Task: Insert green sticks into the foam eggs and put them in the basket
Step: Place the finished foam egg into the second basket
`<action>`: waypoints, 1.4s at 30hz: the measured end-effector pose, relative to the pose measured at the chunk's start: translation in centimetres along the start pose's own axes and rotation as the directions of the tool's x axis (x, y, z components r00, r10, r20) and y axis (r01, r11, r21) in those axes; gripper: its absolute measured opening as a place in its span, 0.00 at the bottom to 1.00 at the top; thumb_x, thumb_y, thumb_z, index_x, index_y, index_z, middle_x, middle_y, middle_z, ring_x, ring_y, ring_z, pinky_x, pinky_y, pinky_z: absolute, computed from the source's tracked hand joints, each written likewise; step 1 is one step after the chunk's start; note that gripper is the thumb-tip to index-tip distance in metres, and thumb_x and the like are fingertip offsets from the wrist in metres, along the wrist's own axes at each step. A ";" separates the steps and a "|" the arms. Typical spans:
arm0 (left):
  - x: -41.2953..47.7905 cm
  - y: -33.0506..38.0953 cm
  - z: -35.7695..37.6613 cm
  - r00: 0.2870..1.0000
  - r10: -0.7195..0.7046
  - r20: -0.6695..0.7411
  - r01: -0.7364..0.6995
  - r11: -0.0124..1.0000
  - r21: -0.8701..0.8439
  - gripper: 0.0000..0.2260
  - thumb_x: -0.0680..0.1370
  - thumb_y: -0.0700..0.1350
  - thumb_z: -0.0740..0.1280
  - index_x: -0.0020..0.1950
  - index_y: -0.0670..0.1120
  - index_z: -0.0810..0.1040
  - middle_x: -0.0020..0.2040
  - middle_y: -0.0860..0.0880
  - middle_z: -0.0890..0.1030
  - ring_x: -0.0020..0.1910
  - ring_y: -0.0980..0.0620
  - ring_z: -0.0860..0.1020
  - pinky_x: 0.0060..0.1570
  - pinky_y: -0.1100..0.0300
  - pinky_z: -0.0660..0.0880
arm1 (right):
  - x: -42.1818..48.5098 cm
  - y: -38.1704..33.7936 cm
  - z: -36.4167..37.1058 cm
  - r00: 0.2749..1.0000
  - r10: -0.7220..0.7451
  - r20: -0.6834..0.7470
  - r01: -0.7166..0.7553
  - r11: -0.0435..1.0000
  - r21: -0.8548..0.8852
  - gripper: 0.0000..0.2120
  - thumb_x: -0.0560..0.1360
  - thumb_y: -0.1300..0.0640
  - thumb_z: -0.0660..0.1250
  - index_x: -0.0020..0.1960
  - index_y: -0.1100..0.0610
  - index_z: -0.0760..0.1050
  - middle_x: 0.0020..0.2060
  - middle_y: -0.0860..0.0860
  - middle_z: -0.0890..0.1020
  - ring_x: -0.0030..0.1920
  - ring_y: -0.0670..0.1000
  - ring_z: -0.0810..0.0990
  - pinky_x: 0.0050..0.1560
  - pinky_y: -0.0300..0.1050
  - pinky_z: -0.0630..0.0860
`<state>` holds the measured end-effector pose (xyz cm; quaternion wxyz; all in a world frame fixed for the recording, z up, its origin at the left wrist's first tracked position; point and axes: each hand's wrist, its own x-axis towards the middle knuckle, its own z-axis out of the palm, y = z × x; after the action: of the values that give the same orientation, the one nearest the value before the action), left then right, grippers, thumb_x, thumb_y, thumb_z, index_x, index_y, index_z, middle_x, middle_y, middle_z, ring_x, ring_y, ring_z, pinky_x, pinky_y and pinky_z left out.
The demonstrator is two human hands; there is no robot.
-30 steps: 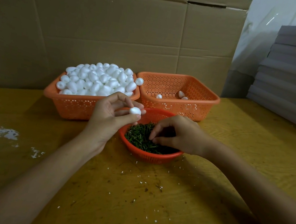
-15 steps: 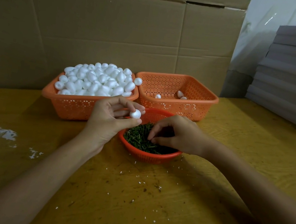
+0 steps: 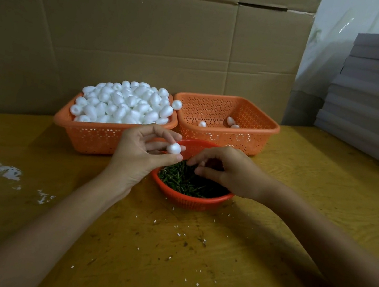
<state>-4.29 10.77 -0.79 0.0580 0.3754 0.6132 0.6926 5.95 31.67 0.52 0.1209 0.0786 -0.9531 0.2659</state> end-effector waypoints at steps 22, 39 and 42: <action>-0.1 0.1 0.2 0.998 -0.054 -0.045 0.053 0.998 -0.029 0.13 0.74 0.35 0.78 0.54 0.44 0.80 0.51 0.45 0.88 0.39 0.57 0.84 0.30 0.70 0.75 | 0.0 0.8 -0.3 0.978 0.134 -0.163 -0.076 0.944 0.320 0.03 0.75 0.59 0.76 0.48 0.52 0.86 0.43 0.48 0.88 0.49 0.44 0.87 0.55 0.41 0.83; 0.2 -0.5 0.2 1.000 -0.010 -0.011 0.010 0.999 0.044 0.08 0.74 0.35 0.78 0.52 0.39 0.85 0.52 0.47 0.89 0.53 0.48 0.87 0.49 0.60 0.83 | -0.2 0.4 0.2 0.973 0.125 -0.195 0.021 0.789 0.614 0.07 0.74 0.64 0.76 0.51 0.60 0.84 0.45 0.54 0.89 0.50 0.51 0.88 0.54 0.38 0.82; 0.2 -0.5 0.1 1.000 -0.010 -0.008 0.010 0.999 0.037 0.09 0.73 0.36 0.79 0.52 0.39 0.85 0.52 0.46 0.89 0.54 0.48 0.87 0.50 0.58 0.84 | -0.2 0.4 0.2 0.971 0.125 -0.203 0.026 0.791 0.611 0.07 0.74 0.64 0.75 0.52 0.59 0.84 0.45 0.54 0.89 0.50 0.51 0.88 0.53 0.38 0.82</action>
<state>-4.61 11.10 -1.16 0.0522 0.3705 0.6281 0.6823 6.03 31.91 0.08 0.1932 0.0565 -0.7974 0.5689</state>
